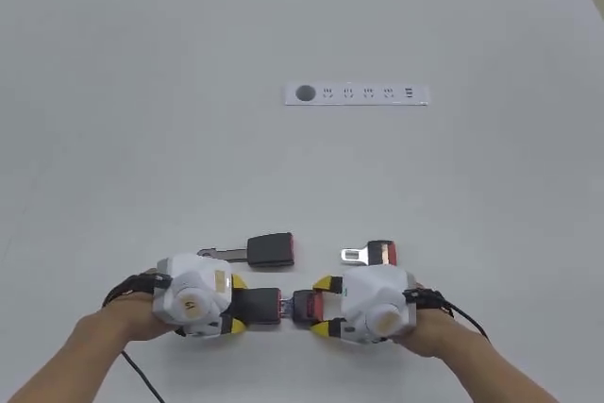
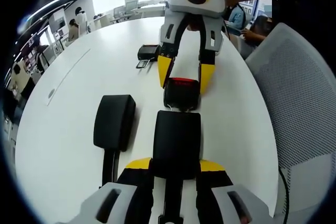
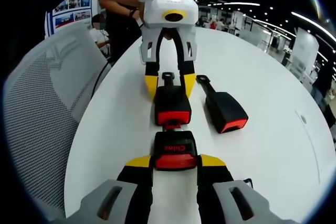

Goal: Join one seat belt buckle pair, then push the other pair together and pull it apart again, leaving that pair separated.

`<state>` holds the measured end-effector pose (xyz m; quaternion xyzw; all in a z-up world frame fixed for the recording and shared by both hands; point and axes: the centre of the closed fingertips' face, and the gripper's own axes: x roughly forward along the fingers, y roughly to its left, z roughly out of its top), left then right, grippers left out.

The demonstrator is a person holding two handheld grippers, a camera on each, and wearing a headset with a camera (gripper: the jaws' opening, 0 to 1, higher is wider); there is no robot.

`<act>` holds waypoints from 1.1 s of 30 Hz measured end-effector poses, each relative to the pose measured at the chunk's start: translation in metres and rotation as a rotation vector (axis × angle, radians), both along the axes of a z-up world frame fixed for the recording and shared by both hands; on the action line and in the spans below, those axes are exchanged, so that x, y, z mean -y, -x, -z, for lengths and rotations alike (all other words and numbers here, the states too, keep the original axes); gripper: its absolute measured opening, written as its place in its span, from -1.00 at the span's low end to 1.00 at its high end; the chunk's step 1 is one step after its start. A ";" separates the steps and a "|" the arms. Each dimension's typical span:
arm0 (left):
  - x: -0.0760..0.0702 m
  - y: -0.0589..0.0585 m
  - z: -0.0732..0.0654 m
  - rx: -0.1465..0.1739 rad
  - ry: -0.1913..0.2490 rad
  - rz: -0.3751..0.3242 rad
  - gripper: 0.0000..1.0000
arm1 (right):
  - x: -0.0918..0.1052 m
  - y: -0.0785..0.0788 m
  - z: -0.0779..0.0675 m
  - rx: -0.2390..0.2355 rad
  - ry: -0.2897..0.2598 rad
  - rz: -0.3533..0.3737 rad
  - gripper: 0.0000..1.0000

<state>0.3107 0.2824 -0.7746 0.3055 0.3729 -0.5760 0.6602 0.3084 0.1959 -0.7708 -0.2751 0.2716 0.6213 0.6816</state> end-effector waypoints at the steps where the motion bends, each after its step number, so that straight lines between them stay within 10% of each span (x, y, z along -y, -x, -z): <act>1: 0.000 0.000 0.000 0.000 -0.001 0.000 -0.39 | 0.000 0.000 0.000 -0.002 0.002 0.000 -0.46; 33: 0.001 0.003 -0.002 -0.008 -0.009 0.013 -0.38 | -0.006 0.015 -0.003 0.005 -0.010 -0.024 -0.44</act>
